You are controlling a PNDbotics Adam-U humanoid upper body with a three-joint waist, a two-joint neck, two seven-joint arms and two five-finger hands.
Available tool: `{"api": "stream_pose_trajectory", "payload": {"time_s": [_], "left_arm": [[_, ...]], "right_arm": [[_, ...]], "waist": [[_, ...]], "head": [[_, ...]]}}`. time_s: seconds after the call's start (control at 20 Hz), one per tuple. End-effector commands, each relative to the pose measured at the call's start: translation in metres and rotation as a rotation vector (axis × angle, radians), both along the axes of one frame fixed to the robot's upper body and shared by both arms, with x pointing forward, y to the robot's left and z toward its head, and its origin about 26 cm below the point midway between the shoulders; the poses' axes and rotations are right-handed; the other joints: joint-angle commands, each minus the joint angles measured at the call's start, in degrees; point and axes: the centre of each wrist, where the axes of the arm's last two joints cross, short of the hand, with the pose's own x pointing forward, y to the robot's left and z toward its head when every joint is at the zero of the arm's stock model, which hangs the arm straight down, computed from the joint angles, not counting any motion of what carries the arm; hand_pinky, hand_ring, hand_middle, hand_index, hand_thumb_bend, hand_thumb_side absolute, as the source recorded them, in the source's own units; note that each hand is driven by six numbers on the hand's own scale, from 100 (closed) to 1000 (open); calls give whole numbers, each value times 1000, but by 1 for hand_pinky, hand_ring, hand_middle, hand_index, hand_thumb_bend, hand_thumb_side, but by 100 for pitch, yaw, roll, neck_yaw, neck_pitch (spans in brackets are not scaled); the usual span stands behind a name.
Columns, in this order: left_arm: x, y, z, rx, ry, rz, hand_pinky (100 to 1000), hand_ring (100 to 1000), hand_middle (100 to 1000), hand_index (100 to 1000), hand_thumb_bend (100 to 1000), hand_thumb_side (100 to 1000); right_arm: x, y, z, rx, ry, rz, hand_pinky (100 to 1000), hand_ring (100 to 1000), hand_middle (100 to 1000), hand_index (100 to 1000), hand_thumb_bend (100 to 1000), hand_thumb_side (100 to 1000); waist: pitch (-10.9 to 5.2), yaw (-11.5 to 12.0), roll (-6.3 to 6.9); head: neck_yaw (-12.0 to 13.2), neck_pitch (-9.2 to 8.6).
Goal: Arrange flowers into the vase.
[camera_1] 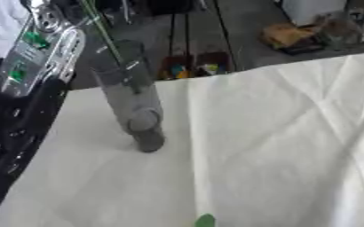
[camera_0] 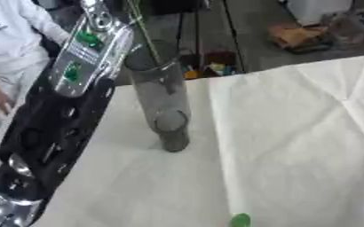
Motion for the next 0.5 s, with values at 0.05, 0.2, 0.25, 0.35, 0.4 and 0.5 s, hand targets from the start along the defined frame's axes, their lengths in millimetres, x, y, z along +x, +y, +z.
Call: {"api": "stream_pose_trajectory", "payload": {"time_s": [0.05,0.2,0.25,0.35,0.4,0.5], "left_arm": [[-6,6,11,-40,78,206,432,696,667,399,426,722],[-7,6,11,-30,74,202,442,709,678,421,407,730],[-7,6,11,-26,73,201,444,711,679,417,396,727],[-6,7,10,-11,75,208,449,715,683,416,383,723],[-6,8,10,4,76,216,457,724,691,422,366,724],[-6,11,9,38,84,233,461,728,696,425,358,721]], "right_arm": [[-3,0,7,1,-25,8,665,783,570,827,100,1000],[-3,0,7,1,-25,9,666,783,569,827,100,1000],[-3,0,7,1,-24,9,666,783,569,828,100,1000],[-3,0,7,1,-23,9,665,783,569,827,100,1000],[-3,0,7,2,-23,8,665,783,569,827,100,1000],[-3,0,7,2,-22,7,665,783,569,827,100,1000]], "waist": [[-145,9,-63],[-142,13,-56],[-141,16,-53],[-140,24,-47],[-142,30,-43],[-148,40,-36]], "head": [[-15,-86],[-21,-93],[-22,-93],[-21,-90],[-29,-87],[-44,-81]]}}
